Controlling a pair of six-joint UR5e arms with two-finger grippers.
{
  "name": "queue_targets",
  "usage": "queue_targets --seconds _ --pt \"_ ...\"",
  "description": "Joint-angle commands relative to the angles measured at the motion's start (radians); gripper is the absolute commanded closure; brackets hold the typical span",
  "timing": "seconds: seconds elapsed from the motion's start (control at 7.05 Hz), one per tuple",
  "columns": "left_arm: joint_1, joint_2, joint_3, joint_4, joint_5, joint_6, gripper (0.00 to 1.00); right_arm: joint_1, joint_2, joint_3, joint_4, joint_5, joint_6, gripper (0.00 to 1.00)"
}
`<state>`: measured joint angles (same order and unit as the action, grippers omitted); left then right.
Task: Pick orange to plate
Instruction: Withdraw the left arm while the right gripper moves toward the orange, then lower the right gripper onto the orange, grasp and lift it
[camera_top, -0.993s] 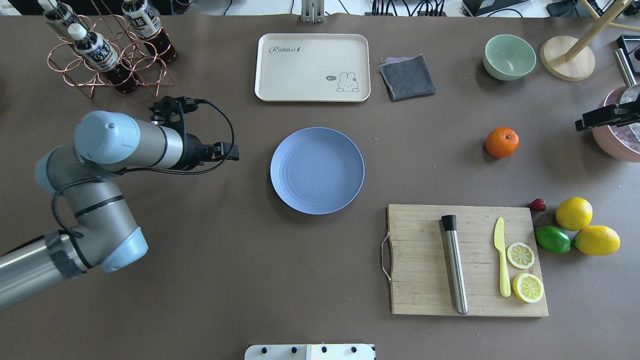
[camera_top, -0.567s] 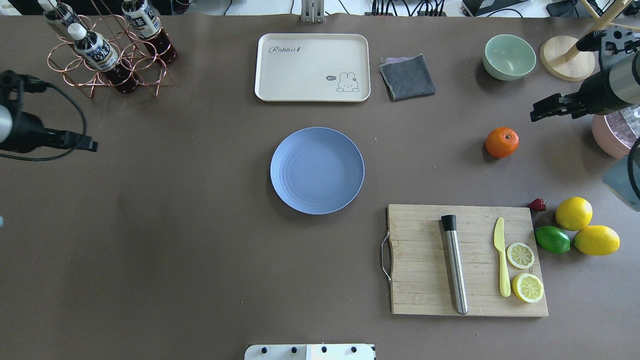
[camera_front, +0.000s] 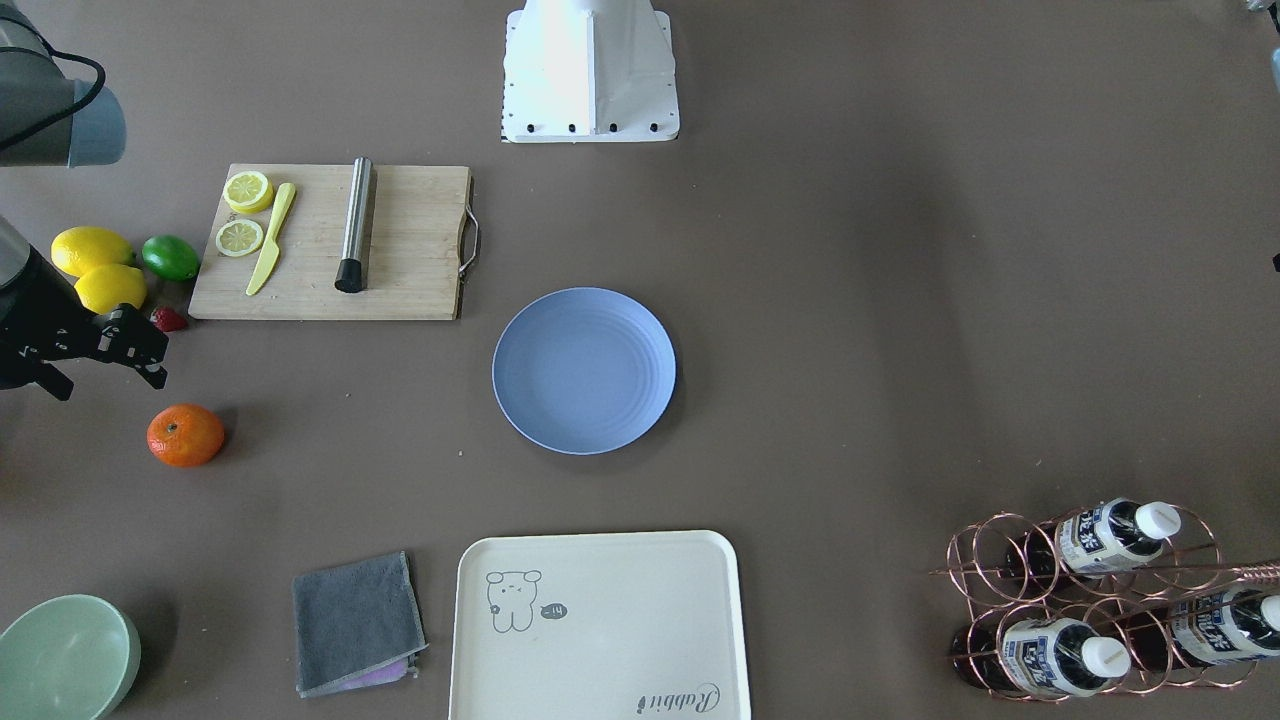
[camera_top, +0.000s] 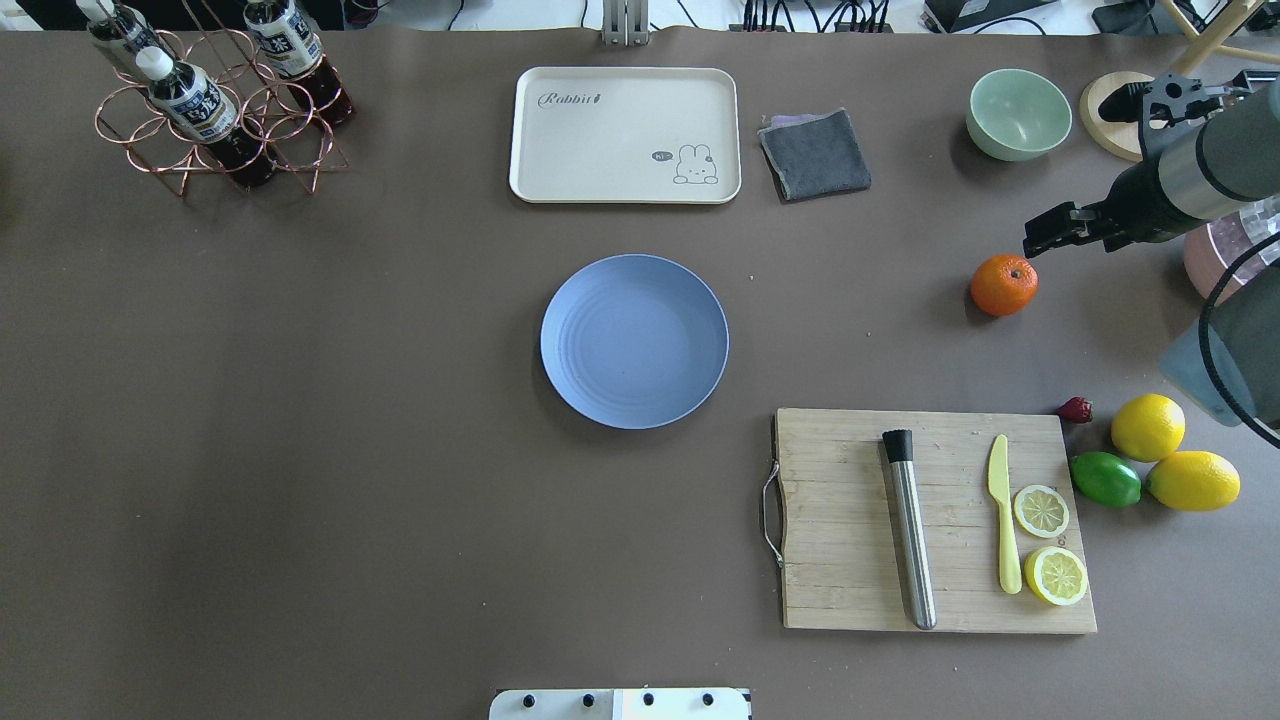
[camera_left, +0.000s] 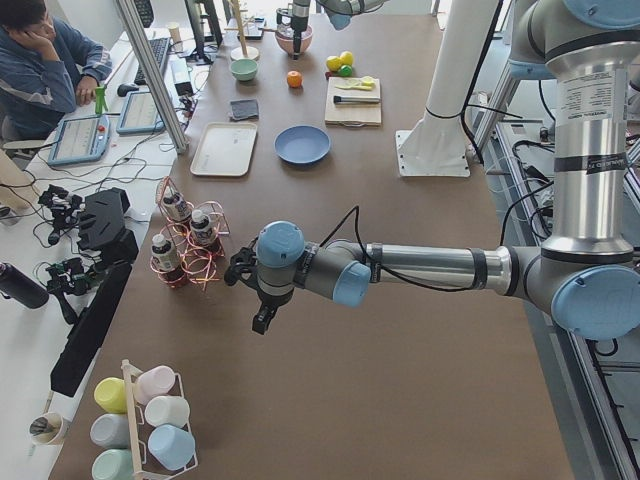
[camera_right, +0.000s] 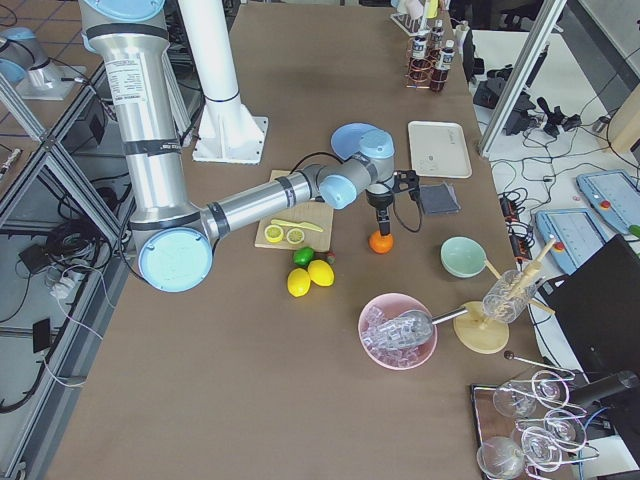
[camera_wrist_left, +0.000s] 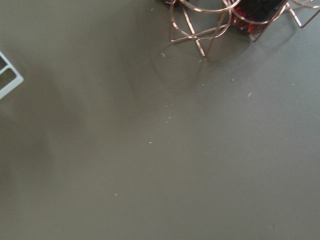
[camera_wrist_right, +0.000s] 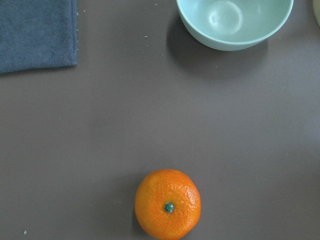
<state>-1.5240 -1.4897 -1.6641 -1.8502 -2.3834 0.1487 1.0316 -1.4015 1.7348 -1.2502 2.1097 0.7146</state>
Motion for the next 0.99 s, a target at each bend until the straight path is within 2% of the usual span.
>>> queue_targets --seconds 0.0,0.28,0.57,0.85 --pt "-0.047 0.032 0.000 0.063 -0.011 0.135 0.02 -0.025 0.035 -0.082 0.008 -0.003 0.000 0.01" --pt "-0.048 0.037 0.001 0.060 -0.011 0.138 0.02 -0.039 0.065 -0.127 0.009 -0.005 0.002 0.02" --pt "-0.048 0.101 0.004 -0.066 -0.005 0.138 0.02 -0.057 0.093 -0.175 0.014 -0.026 0.008 0.02" --pt "-0.048 0.112 0.058 -0.168 -0.007 0.137 0.02 -0.085 0.095 -0.199 0.034 -0.053 0.008 0.02"
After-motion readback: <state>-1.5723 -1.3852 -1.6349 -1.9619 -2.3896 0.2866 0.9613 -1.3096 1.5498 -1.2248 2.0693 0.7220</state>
